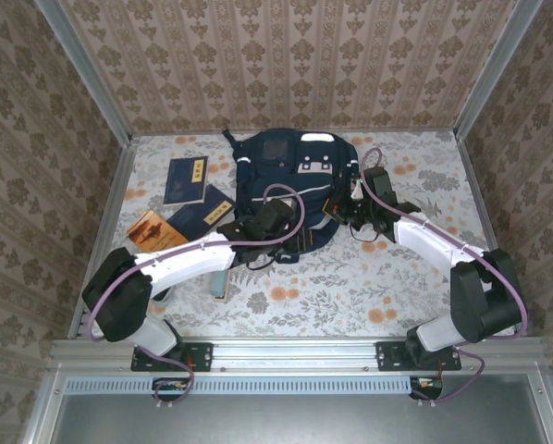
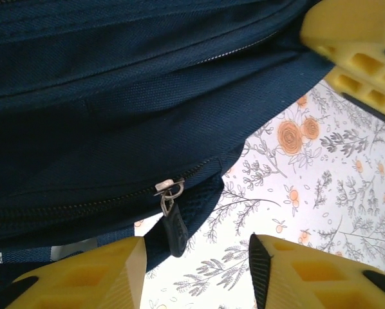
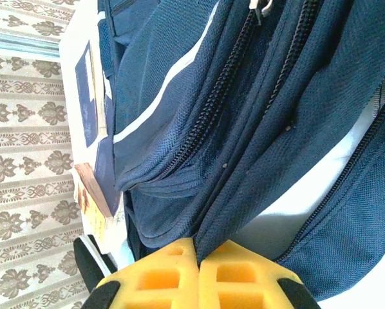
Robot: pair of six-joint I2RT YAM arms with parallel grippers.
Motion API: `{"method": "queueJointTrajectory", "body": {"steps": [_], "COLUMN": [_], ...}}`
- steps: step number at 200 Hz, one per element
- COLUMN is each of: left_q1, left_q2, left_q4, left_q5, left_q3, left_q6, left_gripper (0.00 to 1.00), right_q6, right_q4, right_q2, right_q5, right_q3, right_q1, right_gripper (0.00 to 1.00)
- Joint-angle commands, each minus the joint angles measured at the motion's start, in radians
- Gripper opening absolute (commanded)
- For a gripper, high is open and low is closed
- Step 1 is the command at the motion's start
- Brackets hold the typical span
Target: Pack the student bag
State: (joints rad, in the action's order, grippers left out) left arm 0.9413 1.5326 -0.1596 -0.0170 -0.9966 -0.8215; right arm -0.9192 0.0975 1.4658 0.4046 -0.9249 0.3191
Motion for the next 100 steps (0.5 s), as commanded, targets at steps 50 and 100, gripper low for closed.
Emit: {"method": "queueJointTrajectory", "body": {"steps": [50, 100], "left_q1": [0.0, -0.01], "left_q2": [0.066, 0.074], "left_q4": [0.044, 0.098], "left_q5": [0.039, 0.041], "left_q3": [0.001, 0.013], "left_q6": [-0.03, -0.039], "left_gripper": [0.36, 0.24], "right_q6": [0.013, 0.022], "right_q4": [-0.018, 0.007], "right_q2": [-0.041, -0.049], "right_q5": [0.05, 0.027], "right_q3": [-0.047, -0.044], "right_q1": [0.014, 0.013], "right_gripper": [0.0, 0.0]}}
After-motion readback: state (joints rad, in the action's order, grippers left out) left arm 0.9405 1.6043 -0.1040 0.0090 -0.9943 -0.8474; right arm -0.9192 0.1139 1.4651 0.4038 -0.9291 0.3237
